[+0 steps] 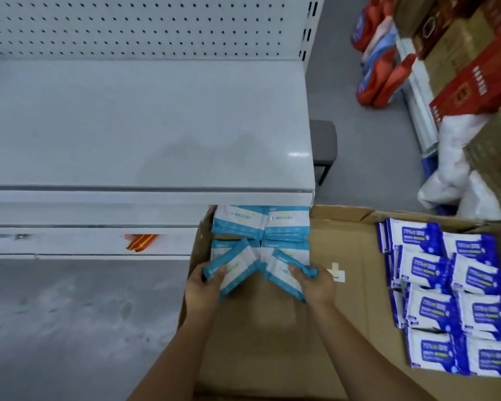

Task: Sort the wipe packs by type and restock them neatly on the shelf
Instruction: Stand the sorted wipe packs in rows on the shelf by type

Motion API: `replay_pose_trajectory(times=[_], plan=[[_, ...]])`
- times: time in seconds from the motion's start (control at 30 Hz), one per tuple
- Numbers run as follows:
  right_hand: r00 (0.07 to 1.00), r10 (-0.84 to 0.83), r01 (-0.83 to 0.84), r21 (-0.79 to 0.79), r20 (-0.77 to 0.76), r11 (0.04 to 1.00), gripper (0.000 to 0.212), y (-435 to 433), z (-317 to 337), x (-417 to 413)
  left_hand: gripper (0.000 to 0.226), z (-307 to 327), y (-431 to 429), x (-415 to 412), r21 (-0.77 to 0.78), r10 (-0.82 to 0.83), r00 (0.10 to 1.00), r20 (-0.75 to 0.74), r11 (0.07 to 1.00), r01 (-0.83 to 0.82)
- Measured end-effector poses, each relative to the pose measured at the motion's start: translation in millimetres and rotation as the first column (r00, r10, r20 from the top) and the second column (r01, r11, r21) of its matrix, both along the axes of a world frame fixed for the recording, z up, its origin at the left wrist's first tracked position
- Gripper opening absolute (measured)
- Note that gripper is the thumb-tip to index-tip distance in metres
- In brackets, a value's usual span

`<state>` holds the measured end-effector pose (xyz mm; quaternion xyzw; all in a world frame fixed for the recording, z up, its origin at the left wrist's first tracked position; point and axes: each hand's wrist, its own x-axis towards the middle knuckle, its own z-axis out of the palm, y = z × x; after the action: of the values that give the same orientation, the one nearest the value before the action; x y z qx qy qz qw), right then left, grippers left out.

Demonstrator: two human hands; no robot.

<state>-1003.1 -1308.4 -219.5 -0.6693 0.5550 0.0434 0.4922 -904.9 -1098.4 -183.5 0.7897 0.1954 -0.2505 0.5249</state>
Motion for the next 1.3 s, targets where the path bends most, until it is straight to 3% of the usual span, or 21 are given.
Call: replay_pose_trajectory(times=[0.1,0.23,0.33,0.5,0.67,0.87,1.1,1.3], plan=[[0.995,-0.055,0.054,0.016,0.082,0.998,0.029,10.0,25.2,1.7,0.026,22.7,24.3,7.1,-0.069,0.002,1.000,-0.004,0.998,-0.003],[0.958,-0.197,0.165,0.165,0.206,0.972,0.036,38.0,63.2,9.1,0.023,63.6,64.4,28.7,-0.209,0.024,0.998,-0.050,0.977,-0.034],[0.919,-0.217,0.126,0.277,0.328,0.952,0.029,72.6,103.0,25.6,0.021,90.9,107.0,49.2,-0.283,-0.005,1.000,-0.010,0.959,0.002],[0.860,-0.206,0.042,0.338,0.467,0.940,0.027,165.1,175.3,63.7,0.017,140.5,206.5,84.9,-0.445,-0.025,1.000,0.008,0.895,0.026],[0.842,-0.128,-0.051,0.315,0.523,0.948,0.027,275.8,222.9,107.3,0.017,187.1,322.4,124.7,-0.432,-0.051,0.993,0.104,0.897,0.091],[0.804,-0.052,-0.159,0.298,0.592,0.941,0.021,372.0,268.6,181.9,0.022,230.6,424.4,179.1,-0.418,0.052,0.975,0.218,0.907,0.045],[0.775,0.161,-0.321,0.161,0.611,0.933,0.023,413.4,289.3,254.1,0.018,238.1,466.2,227.1,-0.466,0.161,0.947,0.277,0.885,-0.014],[0.747,0.203,-0.354,0.120,0.633,0.927,0.023,436.3,281.7,341.7,0.013,231.8,483.9,289.7,-0.446,0.198,0.945,0.261,0.893,-0.064]])
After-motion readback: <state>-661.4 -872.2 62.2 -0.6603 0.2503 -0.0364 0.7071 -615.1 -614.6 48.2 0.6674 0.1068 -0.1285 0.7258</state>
